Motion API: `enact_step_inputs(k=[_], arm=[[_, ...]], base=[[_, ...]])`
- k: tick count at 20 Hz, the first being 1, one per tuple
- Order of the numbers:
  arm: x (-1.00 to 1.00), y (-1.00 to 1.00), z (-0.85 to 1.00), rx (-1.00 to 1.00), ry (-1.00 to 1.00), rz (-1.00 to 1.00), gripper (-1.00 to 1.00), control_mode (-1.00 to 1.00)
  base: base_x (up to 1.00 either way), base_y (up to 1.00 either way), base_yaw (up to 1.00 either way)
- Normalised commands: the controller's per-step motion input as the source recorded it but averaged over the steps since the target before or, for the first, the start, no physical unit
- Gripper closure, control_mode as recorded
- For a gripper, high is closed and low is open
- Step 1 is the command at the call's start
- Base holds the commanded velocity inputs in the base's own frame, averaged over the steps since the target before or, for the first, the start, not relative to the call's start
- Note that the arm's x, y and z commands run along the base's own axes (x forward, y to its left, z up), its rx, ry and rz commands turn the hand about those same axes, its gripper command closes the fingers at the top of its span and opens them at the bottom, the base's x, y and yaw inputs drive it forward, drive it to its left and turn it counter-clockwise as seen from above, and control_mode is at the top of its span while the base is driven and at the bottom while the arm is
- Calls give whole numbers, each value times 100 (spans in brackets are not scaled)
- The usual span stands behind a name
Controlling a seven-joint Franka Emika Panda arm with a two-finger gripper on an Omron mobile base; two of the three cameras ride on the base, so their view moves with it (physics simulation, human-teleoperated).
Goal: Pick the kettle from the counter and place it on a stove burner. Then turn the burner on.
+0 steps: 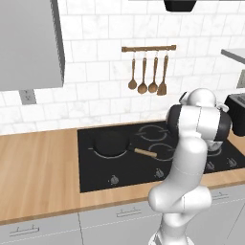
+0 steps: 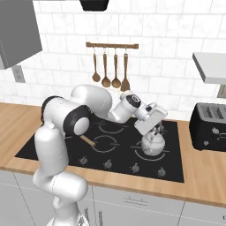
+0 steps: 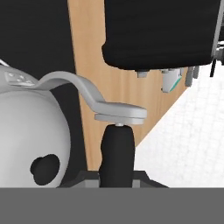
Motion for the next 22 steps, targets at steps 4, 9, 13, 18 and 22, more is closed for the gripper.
enact_step_inputs(k=[4,9,13,18,22], arm=[[0,0,0,0,0,0,100,-100],[0,0,0,0,0,0,-100,-100],[-4,0,0,0,-1,0,-100,-100],[-11,2,0,0,-3,0,-100,-100],[-11,28,0,0,-6,0,-100,-100]], base=[[0,0,0],[0,0,0],[0,0,0],[0,0,0],[0,0,0]])
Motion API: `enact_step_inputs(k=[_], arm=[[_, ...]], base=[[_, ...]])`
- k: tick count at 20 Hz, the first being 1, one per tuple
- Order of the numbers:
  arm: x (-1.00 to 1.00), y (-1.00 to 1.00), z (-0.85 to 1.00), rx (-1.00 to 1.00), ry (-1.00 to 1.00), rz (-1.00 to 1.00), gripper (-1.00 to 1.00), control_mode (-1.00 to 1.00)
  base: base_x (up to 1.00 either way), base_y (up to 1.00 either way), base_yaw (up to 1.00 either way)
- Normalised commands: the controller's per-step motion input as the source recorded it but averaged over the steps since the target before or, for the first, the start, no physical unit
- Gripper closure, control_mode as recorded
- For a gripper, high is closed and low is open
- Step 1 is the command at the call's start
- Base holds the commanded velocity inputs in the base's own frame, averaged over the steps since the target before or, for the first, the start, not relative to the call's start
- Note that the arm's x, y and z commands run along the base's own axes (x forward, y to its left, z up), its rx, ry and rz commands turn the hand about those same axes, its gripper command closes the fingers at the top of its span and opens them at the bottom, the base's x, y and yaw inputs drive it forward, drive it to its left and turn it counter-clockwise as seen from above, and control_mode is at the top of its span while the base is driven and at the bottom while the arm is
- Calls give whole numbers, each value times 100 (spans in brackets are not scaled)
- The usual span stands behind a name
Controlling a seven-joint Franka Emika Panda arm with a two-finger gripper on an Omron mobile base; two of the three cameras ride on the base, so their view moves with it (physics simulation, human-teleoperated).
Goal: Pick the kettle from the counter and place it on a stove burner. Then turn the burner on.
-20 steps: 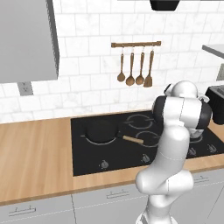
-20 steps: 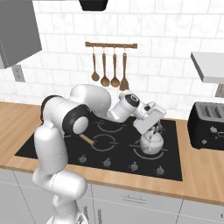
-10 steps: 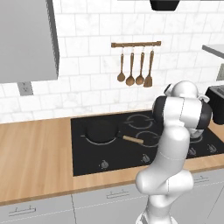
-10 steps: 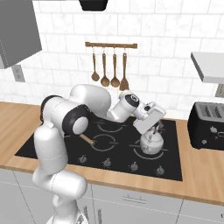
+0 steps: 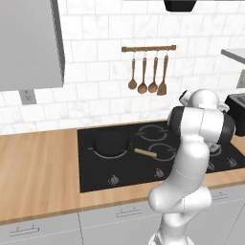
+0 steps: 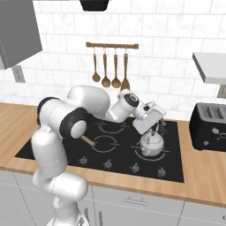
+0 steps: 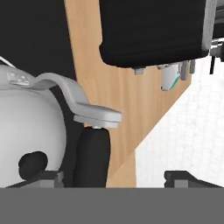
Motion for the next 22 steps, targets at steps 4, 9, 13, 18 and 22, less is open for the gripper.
enact_step_inputs(k=[4,9,13,18,22], arm=[[-13,35,-5,0,-3,0,-100,-100],[-13,32,-30,0,0,0,-100,-100],[-7,28,-12,0,-9,0,-100,-100],[-5,32,24,0,-24,-1,-100,-100],[-18,4,54,1,-24,-4,-100,-100]], base=[[0,0,0],[0,0,0],[0,0,0],[0,0,0],[0,0,0]])
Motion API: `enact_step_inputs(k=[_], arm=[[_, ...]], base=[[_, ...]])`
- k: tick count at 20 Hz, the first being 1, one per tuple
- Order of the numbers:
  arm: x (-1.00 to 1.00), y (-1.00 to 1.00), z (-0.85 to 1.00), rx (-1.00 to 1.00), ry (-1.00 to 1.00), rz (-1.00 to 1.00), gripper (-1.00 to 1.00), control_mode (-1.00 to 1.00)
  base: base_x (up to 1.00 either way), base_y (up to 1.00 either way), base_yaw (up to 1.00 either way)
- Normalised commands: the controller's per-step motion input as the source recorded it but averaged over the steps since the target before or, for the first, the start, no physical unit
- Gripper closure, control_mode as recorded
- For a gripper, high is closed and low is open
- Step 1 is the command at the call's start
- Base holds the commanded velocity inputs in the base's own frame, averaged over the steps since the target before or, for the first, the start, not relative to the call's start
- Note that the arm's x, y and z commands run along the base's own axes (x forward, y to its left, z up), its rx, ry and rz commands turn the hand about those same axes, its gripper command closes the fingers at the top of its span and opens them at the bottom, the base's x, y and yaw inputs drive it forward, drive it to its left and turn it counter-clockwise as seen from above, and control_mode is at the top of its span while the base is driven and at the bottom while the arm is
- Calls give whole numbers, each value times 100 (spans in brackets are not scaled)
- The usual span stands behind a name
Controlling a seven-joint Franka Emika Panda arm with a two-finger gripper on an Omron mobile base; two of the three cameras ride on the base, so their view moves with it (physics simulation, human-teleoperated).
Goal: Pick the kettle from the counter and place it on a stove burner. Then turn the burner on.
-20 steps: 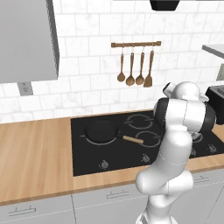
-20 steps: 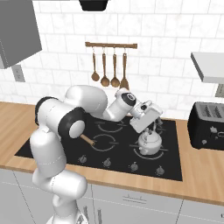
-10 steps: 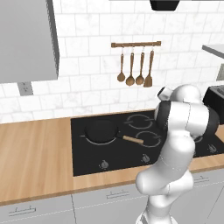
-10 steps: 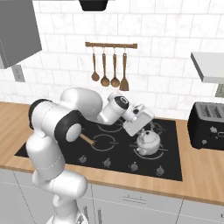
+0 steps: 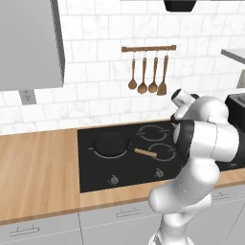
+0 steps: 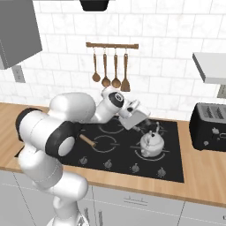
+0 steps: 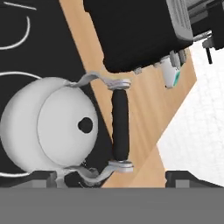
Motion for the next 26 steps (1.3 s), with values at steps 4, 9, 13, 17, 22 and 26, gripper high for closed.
enact_step_inputs(k=[4,9,13,17,22,26], arm=[[-66,-29,91,12,-29,-14,-100,-100],[-100,-94,64,38,-25,-18,-100,-100],[-100,-98,22,52,-11,-17,-100,-100],[-89,-29,-49,40,0,-1,-100,-100],[-25,12,-62,36,0,22,-100,-100],[1,40,-46,18,0,49,-100,-100]], base=[[0,0,0],[0,0,0],[0,0,0],[0,0,0],[0,0,0],[0,0,0]])
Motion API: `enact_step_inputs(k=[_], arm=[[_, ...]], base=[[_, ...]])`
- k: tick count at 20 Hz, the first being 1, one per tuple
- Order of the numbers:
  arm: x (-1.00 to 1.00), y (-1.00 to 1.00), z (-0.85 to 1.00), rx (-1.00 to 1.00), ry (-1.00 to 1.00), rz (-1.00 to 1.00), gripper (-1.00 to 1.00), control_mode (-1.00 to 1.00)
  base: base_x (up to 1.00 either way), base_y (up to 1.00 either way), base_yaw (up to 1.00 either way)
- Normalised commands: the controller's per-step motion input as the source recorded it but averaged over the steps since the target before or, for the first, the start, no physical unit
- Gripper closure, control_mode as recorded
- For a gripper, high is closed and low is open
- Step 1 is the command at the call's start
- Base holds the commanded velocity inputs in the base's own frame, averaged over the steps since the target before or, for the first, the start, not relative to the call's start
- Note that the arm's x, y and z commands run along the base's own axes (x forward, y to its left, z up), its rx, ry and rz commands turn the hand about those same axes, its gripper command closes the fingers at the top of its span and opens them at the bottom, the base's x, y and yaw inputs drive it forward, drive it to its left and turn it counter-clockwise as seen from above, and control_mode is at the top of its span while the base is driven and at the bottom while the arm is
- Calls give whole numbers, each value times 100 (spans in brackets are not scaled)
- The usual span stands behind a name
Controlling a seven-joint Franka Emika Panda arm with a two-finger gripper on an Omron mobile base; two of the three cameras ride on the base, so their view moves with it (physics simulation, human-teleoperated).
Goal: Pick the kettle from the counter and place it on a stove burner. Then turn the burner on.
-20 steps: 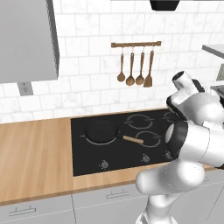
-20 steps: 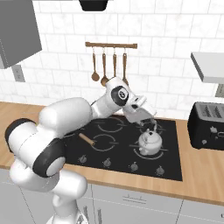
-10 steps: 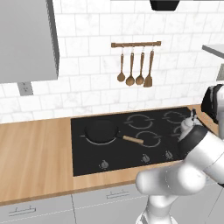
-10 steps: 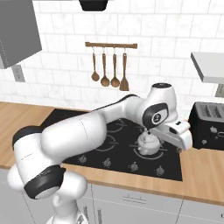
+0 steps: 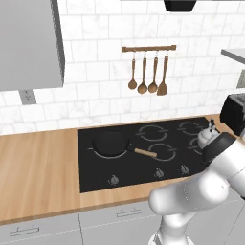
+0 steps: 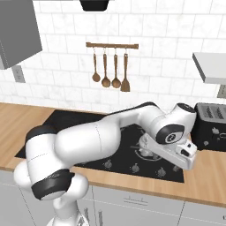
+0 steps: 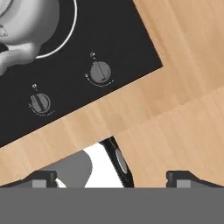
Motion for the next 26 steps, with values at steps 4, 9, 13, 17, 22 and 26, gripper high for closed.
enact_step_inputs(k=[4,9,13,17,22,26], arm=[[47,31,-45,6,0,49,-100,-100],[4,14,-39,-20,9,9,-100,-100],[8,0,-35,-5,0,6,-100,-100],[0,0,-13,4,0,3,-100,-100],[16,4,-25,-2,-7,6,-100,-100],[10,0,-23,-4,-6,26,-100,-100]], base=[[0,0,0],[0,0,0],[0,0,0],[0,0,0],[0,0,0],[0,0,0]])
